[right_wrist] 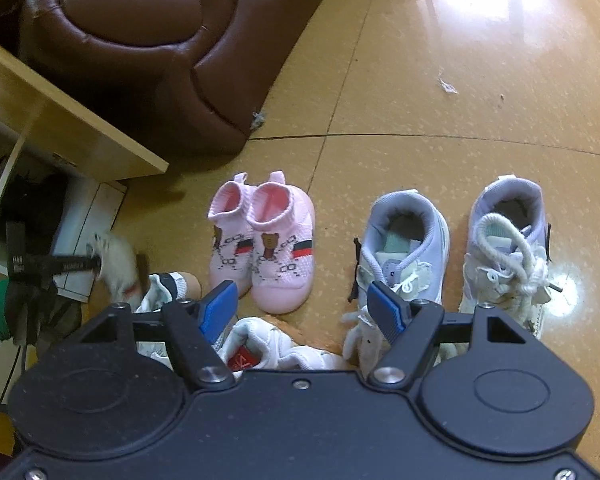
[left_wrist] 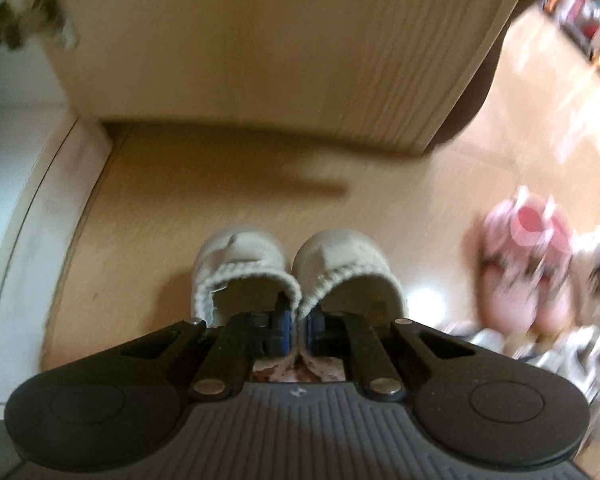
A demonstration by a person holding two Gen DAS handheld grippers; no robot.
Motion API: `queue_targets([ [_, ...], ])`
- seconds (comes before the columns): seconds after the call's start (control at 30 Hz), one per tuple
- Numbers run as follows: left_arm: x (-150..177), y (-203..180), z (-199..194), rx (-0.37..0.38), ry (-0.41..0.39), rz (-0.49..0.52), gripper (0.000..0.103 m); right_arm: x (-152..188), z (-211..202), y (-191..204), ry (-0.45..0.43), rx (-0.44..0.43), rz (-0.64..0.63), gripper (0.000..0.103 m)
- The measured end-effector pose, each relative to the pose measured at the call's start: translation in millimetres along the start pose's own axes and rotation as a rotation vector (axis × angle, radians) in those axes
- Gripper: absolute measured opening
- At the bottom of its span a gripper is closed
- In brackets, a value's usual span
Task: Organize scattered shoes
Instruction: 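Grasp the pair of cream knit shoes near the cabinet with the left gripper, then carry the cream knit shoes beside the pink knit shoes and open the left gripper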
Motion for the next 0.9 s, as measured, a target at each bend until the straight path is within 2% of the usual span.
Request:
queue_targets([
  [0.13, -16.6, -31.5, 4.7, 0.028, -0.038, 0.047, 0.007, 1.2, -3.0, -4.4, -0.001, 0.006, 0.002, 0.074],
  [0.27, -28.8, -49.0, 22.8, 0.018, -0.025, 0.046, 0.007, 0.0, -6.6, -12.4, -0.012, 0.006, 0.026, 0.074],
  [0.43, -31.1, -44.6, 47.9, -0.067, -0.026, -0.035, 0.007, 1.9, -9.7, -17.7, -0.015, 0.006, 0.026, 0.074],
  [0.53, -25.0, -23.1, 51.8, -0.083, -0.08, -0.176, 0.007, 2.3, -9.6, -26.3, -0.014, 0.016, 0.039, 0.074],
  [0.57, -25.5, -17.8, 52.3, -0.088, -0.082, -0.189, 0.007, 2.6, -8.7, -31.8, -0.012, 0.019, 0.055, 0.074],
  [0.77, -35.4, -18.6, 64.8, -0.054, -0.016, -0.162, 0.006, 4.6, -0.9, -47.0, -0.001, 0.024, 0.099, 0.074],
  [0.9, -32.6, -28.4, 78.7, -0.009, -0.013, -0.232, 0.007, 4.6, 4.9, -45.9, 0.001, 0.015, 0.105, 0.074],
])
Point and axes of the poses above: each gripper's, at about its wrist camera, not at the fingertips, and z roughly the way its jaws point, y to its left, x to its underside, the point moved 3 cm from there along z, roughly the way its jaws point, and after that the axes turned 12 degrees about x, right-handed, at the moved point
